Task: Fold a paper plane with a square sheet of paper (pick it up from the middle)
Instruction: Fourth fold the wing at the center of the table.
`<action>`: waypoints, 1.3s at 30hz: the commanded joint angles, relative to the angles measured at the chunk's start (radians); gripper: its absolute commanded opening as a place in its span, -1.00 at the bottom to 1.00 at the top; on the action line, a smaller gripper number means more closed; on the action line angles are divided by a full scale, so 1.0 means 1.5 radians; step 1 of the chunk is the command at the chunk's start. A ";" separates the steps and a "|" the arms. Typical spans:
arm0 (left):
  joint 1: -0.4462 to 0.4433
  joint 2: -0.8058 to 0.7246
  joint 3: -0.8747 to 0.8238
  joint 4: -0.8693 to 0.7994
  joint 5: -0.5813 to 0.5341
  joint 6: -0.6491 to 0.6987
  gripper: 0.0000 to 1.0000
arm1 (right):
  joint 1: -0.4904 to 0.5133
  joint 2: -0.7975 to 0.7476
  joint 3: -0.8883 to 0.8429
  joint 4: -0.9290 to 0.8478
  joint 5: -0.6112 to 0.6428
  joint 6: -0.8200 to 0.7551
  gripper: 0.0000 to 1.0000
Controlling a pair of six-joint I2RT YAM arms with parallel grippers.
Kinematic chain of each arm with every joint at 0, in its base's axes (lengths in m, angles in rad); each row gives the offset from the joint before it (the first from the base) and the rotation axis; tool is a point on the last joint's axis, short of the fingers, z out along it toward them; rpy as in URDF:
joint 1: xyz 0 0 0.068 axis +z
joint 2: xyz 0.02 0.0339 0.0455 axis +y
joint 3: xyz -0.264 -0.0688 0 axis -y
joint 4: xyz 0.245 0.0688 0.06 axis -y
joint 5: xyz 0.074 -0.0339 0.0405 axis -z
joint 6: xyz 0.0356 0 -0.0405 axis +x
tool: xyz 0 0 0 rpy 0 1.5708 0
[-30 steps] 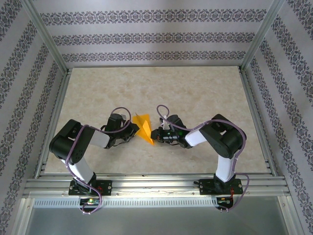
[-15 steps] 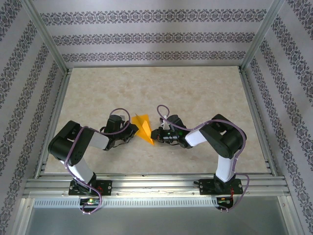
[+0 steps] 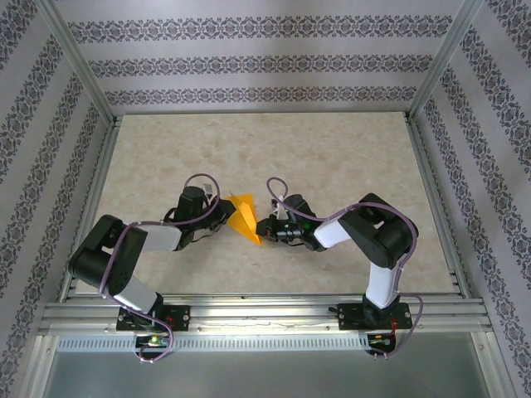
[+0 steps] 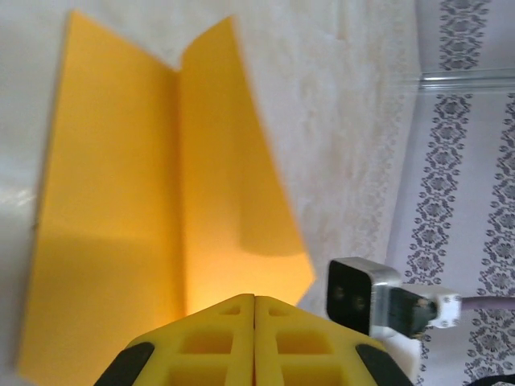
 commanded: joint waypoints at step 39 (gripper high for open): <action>-0.015 0.086 -0.027 -0.033 -0.034 -0.020 -0.98 | -0.014 -0.014 -0.033 -0.033 0.033 0.034 -1.00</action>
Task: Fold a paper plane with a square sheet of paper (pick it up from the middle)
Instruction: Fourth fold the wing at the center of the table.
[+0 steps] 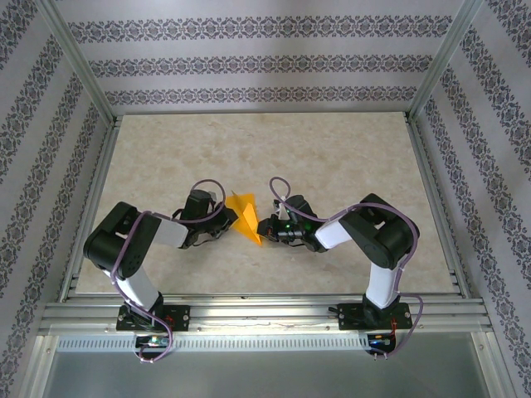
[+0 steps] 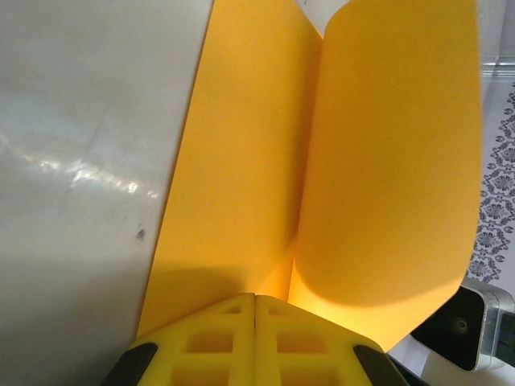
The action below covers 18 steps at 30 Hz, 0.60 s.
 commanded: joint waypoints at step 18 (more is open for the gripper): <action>-0.022 -0.069 -0.013 0.016 -0.015 0.015 -0.86 | 0.000 0.011 0.002 -0.063 0.000 -0.016 -1.00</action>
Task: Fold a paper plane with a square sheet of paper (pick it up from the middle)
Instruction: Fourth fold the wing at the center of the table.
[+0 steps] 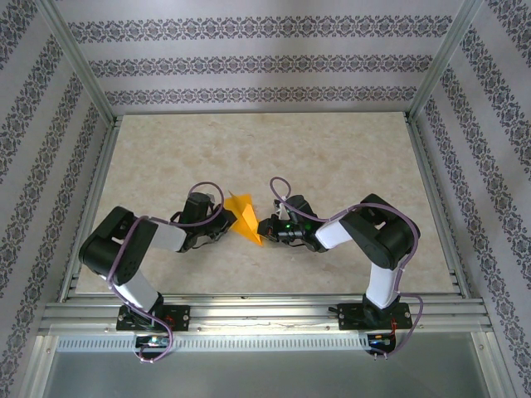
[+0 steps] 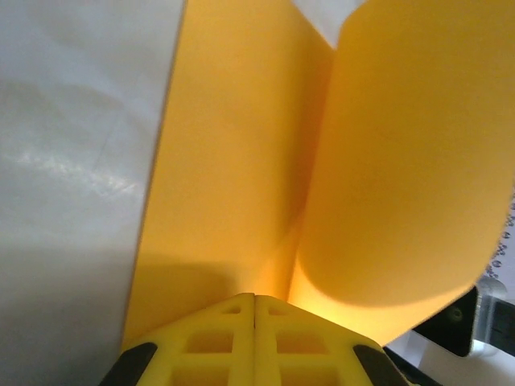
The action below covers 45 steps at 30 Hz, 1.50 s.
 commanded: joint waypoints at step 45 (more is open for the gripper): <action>-0.014 0.097 0.115 0.037 0.085 0.068 -0.88 | -0.012 0.006 0.032 -0.170 -0.015 -0.043 -1.00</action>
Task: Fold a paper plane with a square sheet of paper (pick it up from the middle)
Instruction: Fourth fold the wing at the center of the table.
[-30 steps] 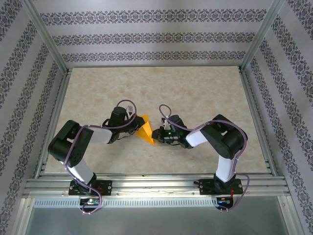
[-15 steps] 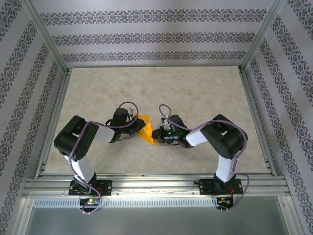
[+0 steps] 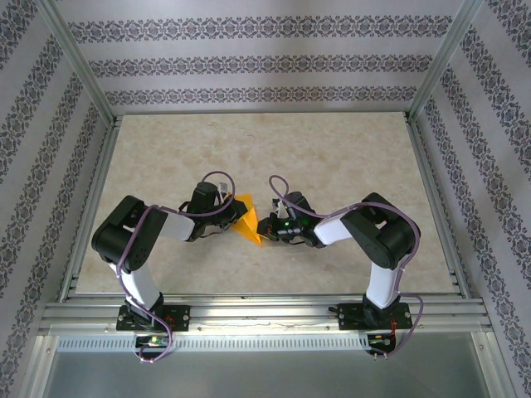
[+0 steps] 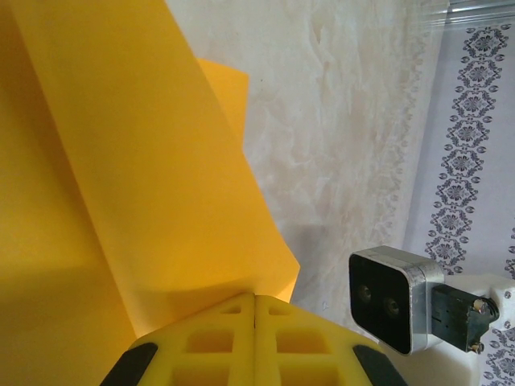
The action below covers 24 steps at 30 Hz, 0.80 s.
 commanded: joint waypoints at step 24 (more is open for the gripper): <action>-0.006 0.033 0.036 -0.066 -0.019 0.031 -0.94 | -0.008 0.015 0.005 -0.101 0.000 -0.024 -1.00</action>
